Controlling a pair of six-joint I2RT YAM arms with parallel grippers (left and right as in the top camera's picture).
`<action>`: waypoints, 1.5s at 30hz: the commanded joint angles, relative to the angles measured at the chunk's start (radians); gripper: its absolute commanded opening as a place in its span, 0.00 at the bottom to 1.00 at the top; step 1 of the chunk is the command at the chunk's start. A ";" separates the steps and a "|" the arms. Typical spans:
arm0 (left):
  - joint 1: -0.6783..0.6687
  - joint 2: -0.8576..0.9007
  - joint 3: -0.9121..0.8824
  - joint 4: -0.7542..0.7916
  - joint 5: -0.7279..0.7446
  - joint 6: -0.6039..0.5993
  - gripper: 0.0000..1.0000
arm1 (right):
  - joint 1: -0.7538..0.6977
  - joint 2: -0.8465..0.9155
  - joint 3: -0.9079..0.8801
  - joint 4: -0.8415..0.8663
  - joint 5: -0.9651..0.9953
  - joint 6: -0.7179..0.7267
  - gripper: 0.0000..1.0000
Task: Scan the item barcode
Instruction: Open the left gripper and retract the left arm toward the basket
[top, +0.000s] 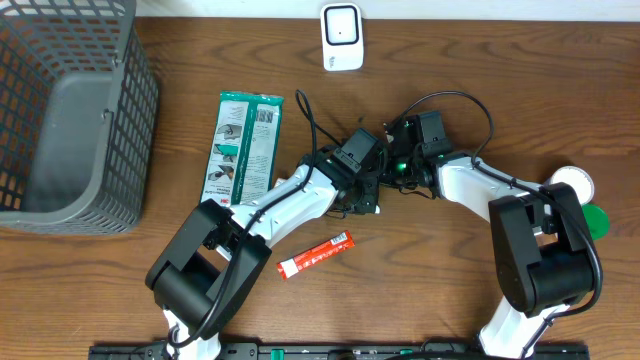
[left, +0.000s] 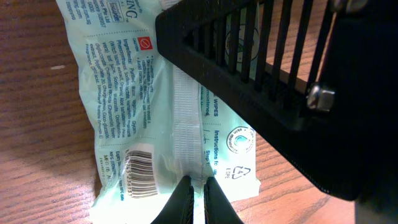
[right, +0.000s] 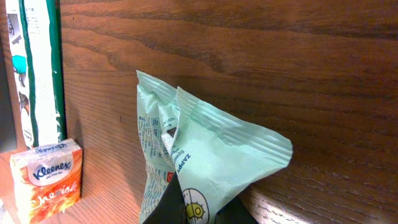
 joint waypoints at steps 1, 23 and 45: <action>-0.024 0.045 -0.021 -0.046 0.058 0.014 0.07 | 0.001 -0.024 0.000 -0.002 0.000 0.005 0.01; 0.009 -0.068 -0.021 -0.094 -0.169 0.040 0.07 | 0.000 -0.024 0.000 -0.035 0.000 0.005 0.11; 0.069 0.037 -0.017 -0.030 -0.354 -0.015 0.08 | 0.001 -0.024 0.000 -0.050 0.000 0.005 0.01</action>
